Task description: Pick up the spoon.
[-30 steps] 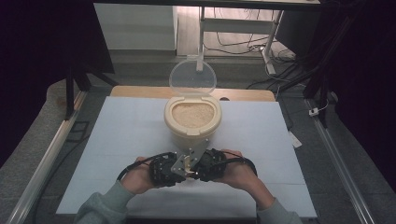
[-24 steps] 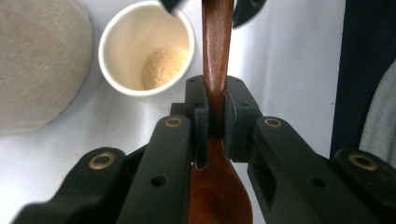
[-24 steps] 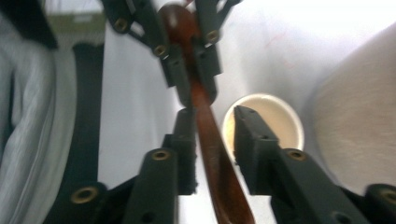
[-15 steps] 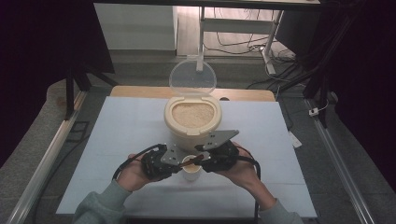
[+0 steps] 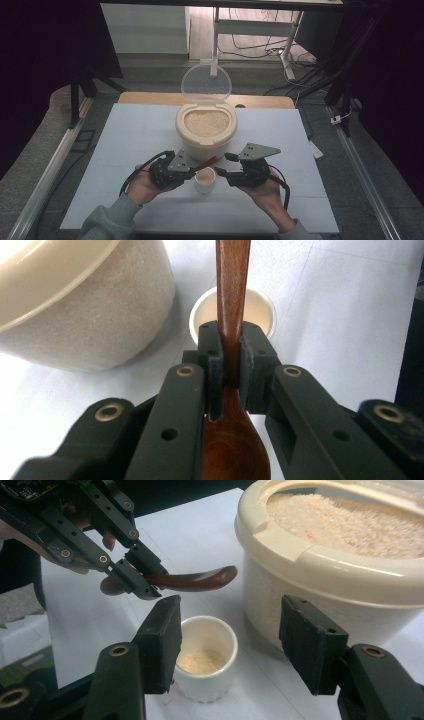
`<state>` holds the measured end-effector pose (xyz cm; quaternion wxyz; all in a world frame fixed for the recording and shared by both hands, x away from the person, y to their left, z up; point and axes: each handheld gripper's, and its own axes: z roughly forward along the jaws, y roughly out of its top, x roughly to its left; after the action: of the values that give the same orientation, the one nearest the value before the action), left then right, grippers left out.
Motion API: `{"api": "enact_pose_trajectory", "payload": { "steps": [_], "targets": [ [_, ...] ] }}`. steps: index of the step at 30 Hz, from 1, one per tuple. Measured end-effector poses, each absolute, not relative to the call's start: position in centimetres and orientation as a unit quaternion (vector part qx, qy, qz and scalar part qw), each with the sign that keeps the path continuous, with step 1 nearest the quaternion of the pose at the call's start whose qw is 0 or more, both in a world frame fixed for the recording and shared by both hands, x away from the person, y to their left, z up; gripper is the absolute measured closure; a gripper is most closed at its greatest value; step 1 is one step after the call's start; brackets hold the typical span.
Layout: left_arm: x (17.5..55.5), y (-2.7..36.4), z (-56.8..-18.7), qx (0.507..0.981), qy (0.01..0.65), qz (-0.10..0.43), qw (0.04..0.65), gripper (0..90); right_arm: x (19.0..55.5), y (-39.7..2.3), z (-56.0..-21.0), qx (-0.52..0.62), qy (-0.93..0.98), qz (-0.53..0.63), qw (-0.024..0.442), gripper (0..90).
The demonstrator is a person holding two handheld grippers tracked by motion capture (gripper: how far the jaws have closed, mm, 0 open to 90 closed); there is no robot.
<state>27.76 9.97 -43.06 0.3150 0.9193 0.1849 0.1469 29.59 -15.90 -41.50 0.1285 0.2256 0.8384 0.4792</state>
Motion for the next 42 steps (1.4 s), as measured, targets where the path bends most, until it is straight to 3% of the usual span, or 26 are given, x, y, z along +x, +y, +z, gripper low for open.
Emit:
{"api": "enact_pose_trajectory", "payload": {
  "steps": [11, 19, 27, 36, 42],
  "targets": [
    [27.5, 9.6, -43.0, 0.909, 0.192, 0.16, 0.333, 80.7, 29.4, -14.6, -42.1, 0.238, 0.817, 0.51, 0.124, 40.6],
    [27.4, 9.5, -43.0, 0.905, 0.195, 0.171, 0.337, 80.6, 29.5, -13.7, -42.3, 0.252, 0.804, 0.525, 0.119, 45.6],
    [27.2, 9.4, -43.0, 0.904, 0.194, 0.179, 0.337, 80.4, 29.5, -13.4, -42.4, 0.271, 0.781, 0.551, 0.117, 59.6],
    [27.1, 9.1, -43.1, 0.904, 0.191, 0.201, 0.326, 80.2, 29.7, -13.6, -42.5, 0.282, 0.764, 0.574, 0.088, 70.0],
    [27.2, 9.1, -43.3, 0.906, 0.188, 0.201, 0.323, 79.9, 29.8, -13.7, -42.5, 0.273, 0.755, 0.594, 0.054, 82.0]
  ]
}}
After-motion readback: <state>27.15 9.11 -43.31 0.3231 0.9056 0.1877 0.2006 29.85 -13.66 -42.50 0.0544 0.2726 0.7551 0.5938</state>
